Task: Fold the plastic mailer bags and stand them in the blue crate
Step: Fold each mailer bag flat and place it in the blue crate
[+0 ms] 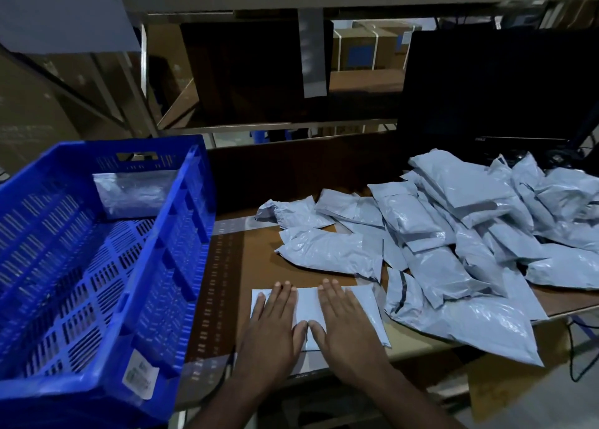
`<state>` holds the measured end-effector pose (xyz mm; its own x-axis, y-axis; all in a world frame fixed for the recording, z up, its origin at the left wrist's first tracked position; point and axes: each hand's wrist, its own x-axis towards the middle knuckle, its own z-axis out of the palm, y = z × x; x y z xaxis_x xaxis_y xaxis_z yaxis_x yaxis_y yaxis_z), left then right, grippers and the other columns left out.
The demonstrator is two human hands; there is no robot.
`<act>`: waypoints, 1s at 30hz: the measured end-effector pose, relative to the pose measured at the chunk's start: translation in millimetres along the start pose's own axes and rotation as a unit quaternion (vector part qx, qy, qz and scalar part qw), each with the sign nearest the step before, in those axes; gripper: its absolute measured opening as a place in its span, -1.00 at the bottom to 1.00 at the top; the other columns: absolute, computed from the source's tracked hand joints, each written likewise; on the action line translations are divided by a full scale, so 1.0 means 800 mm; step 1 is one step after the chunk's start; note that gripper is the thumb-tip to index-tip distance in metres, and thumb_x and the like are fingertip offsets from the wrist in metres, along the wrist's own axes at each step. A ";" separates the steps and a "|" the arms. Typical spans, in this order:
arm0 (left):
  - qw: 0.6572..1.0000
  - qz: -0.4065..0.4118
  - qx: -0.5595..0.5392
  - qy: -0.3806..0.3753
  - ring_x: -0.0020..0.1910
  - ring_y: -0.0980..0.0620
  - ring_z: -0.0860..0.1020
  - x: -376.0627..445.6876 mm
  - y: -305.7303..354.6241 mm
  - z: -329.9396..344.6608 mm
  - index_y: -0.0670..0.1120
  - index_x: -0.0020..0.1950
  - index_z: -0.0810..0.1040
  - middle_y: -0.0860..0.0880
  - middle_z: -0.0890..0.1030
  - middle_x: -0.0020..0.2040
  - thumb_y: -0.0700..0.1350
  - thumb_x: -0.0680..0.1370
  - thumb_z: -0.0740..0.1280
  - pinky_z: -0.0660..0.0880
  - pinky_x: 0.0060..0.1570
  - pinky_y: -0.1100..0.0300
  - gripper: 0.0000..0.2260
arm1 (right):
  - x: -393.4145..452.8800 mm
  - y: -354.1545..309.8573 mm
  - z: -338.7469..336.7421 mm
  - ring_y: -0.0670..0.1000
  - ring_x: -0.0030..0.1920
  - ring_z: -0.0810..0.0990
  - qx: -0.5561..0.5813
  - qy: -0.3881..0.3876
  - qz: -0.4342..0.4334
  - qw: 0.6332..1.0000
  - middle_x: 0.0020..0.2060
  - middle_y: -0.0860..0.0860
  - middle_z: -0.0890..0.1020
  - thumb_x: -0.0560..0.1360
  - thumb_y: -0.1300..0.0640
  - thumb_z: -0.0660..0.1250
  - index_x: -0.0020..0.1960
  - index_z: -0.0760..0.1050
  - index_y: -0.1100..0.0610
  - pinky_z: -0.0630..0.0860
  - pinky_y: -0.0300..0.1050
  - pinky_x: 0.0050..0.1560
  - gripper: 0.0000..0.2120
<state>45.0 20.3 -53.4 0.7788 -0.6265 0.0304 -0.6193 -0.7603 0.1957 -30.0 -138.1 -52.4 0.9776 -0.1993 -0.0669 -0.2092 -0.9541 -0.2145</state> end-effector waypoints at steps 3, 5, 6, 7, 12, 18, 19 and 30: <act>0.999 -0.026 -0.018 0.014 0.57 0.19 -0.16 -0.003 -0.002 -0.007 -0.04 0.67 0.07 0.04 -0.01 0.66 0.29 0.65 -0.03 -0.40 0.47 0.33 -0.34 | -0.008 0.009 0.003 0.06 0.61 -0.02 0.015 0.025 0.043 0.999 0.62 0.06 0.00 0.52 -0.46 -0.37 0.63 0.02 0.14 -0.08 0.01 0.52 -0.08; 0.999 -0.024 -0.033 -0.007 0.54 0.22 -0.29 -0.006 -0.003 -0.008 -0.01 0.68 -0.08 0.08 -0.16 0.66 0.33 0.64 -0.10 -0.44 0.43 0.33 -0.30 | -0.018 0.016 -0.004 0.04 0.61 -0.20 0.009 0.004 0.063 0.998 0.61 0.03 -0.21 0.34 -0.53 -0.57 0.64 -0.19 0.09 -0.13 0.01 0.58 0.06; 0.999 -0.025 -0.034 -0.005 0.54 0.22 -0.30 -0.006 -0.001 -0.011 0.00 0.68 -0.12 0.08 -0.19 0.66 0.36 0.59 -0.18 -0.42 0.43 0.30 -0.27 | -0.021 0.018 -0.009 0.03 0.61 -0.22 0.014 0.005 0.071 0.997 0.61 0.01 -0.24 0.28 -0.54 -0.62 0.64 -0.23 0.07 -0.13 0.02 0.60 0.11; 0.999 -0.025 -0.032 -0.001 0.57 0.20 -0.29 -0.006 0.000 -0.013 0.00 0.68 -0.13 0.07 -0.20 0.66 0.38 0.54 -0.26 -0.38 0.46 0.27 -0.22 | -0.023 0.018 -0.014 0.03 0.61 -0.22 0.017 0.011 0.077 0.997 0.61 0.01 -0.24 0.25 -0.56 -0.64 0.64 -0.24 0.06 -0.12 0.03 0.60 0.13; 0.998 -0.043 -0.040 -0.014 0.61 0.14 -0.25 -0.009 0.000 -0.013 0.00 0.67 -0.16 0.06 -0.21 0.66 0.43 0.50 -0.31 -0.31 0.51 0.21 -0.16 | -0.029 0.018 -0.018 0.01 0.61 -0.23 0.027 0.004 0.103 0.994 0.61 -0.02 -0.23 0.19 -0.59 -0.63 0.63 -0.26 0.03 -0.14 0.03 0.60 0.17; 0.995 -0.035 -0.089 -0.034 0.60 0.18 -0.25 -0.007 -0.006 -0.016 0.04 0.67 -0.16 0.11 -0.21 0.65 0.31 0.66 -0.02 -0.26 0.54 0.21 -0.32 | -0.028 0.021 -0.021 -0.01 0.60 -0.25 0.060 0.000 0.099 0.993 0.59 -0.08 -0.29 0.19 -0.63 -0.56 0.63 -0.29 -0.01 -0.12 0.04 0.60 0.16; 0.993 -0.029 -0.109 -0.043 0.59 0.20 -0.24 -0.007 -0.010 -0.019 0.05 0.67 -0.14 0.12 -0.20 0.65 0.29 0.66 0.03 -0.26 0.52 0.23 -0.32 | -0.031 0.023 -0.024 -0.03 0.60 -0.26 0.074 0.002 0.087 0.993 0.57 -0.11 -0.32 0.20 -0.64 -0.52 0.62 -0.29 -0.04 -0.12 0.03 0.60 0.14; 0.965 0.001 -0.261 -0.023 0.59 0.30 -0.03 -0.027 -0.033 -0.034 0.17 0.62 0.11 0.24 0.06 0.63 0.37 0.53 0.27 0.07 0.59 0.15 -0.27 | -0.070 0.029 -0.036 -0.14 0.57 0.06 0.089 0.011 0.024 0.996 0.54 -0.24 0.23 0.51 -0.40 0.06 0.48 0.30 -0.24 -0.01 0.04 0.58 -0.42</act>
<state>47.7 58.5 -32.7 0.7653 -0.6436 -0.0101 -0.4764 -0.5769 0.6635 -88.9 -155.4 -25.6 0.9665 -0.2499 -0.0593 -0.2533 -0.8895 -0.3803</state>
